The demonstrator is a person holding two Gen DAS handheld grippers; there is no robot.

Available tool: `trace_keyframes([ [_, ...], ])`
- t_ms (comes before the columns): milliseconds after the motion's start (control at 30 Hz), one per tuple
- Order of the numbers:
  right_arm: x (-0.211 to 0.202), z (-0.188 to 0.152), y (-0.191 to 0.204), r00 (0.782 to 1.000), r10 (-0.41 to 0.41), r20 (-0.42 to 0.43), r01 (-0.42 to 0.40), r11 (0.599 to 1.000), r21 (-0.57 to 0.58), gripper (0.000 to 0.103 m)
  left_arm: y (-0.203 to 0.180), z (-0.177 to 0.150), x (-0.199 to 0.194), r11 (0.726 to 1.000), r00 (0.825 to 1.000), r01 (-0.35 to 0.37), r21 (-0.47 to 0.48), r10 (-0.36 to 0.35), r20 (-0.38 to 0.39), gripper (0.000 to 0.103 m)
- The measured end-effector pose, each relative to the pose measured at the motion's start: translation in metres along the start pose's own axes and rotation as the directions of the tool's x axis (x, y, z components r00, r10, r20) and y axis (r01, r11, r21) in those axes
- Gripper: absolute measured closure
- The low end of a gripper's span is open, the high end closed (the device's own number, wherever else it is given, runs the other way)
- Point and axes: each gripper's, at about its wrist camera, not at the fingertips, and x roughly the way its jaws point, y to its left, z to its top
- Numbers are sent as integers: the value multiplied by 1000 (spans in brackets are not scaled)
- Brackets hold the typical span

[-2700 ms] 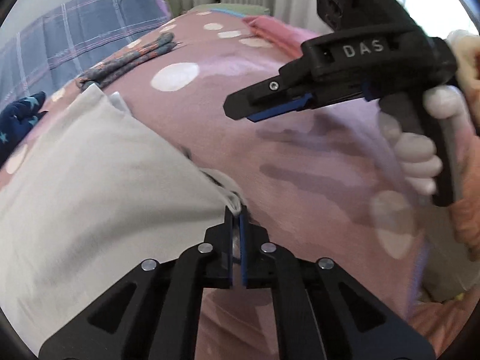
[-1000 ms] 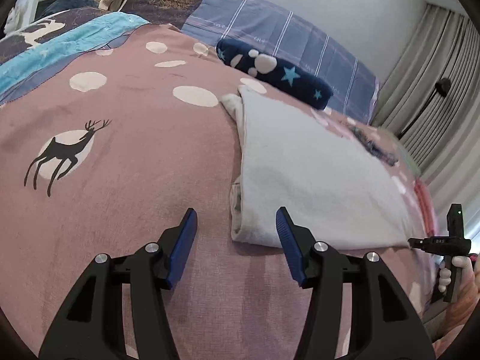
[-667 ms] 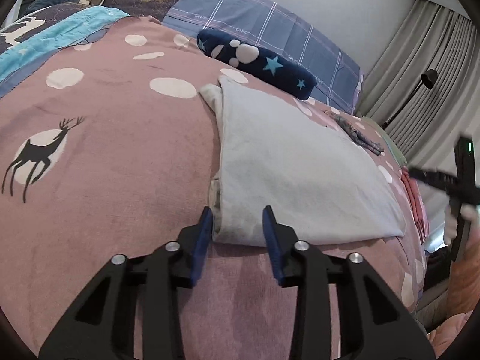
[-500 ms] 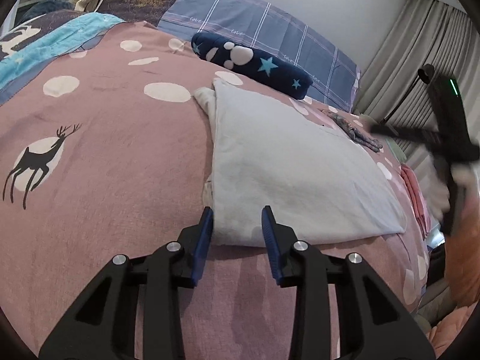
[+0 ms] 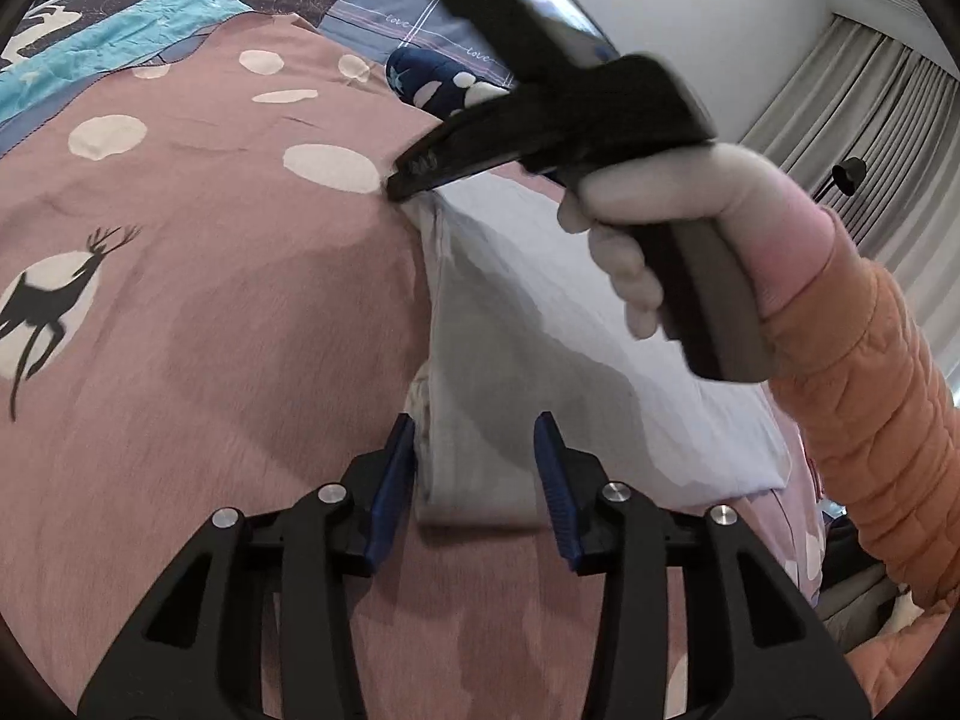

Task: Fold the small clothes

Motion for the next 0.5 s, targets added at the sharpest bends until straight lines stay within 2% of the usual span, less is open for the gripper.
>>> trace_keyframes([
  [33,0,-4,1,1000,-7,5,7,1000,-2,100,-2,1,1,1000,1000,0,11,0,-2,102],
  [100,-12,-3,-10,997,27,74,-32,997,70,100,-14,0,-9,998,999,-6,69,3,35,101],
  [167,-27,-6,-37,982,107,157,-135,974,182,100,-30,-3,-23,989,997,-36,141,27,66,101],
  [233,-23,-7,-56,965,191,180,-232,941,248,100,-42,-7,-31,974,995,-91,208,80,64,101],
  [300,-3,-11,-66,949,268,164,-304,914,269,100,-47,-12,-29,954,989,-149,259,140,51,101],
  [367,16,-17,-74,923,350,161,-384,868,316,100,-46,-16,-24,945,985,-173,277,169,39,101],
  [433,17,-23,-83,898,390,204,-439,822,363,100,-40,-19,-20,951,985,-170,259,172,18,101],
  [500,8,-25,-85,894,385,229,-446,815,370,100,-38,-21,-25,961,992,-129,243,128,21,101],
])
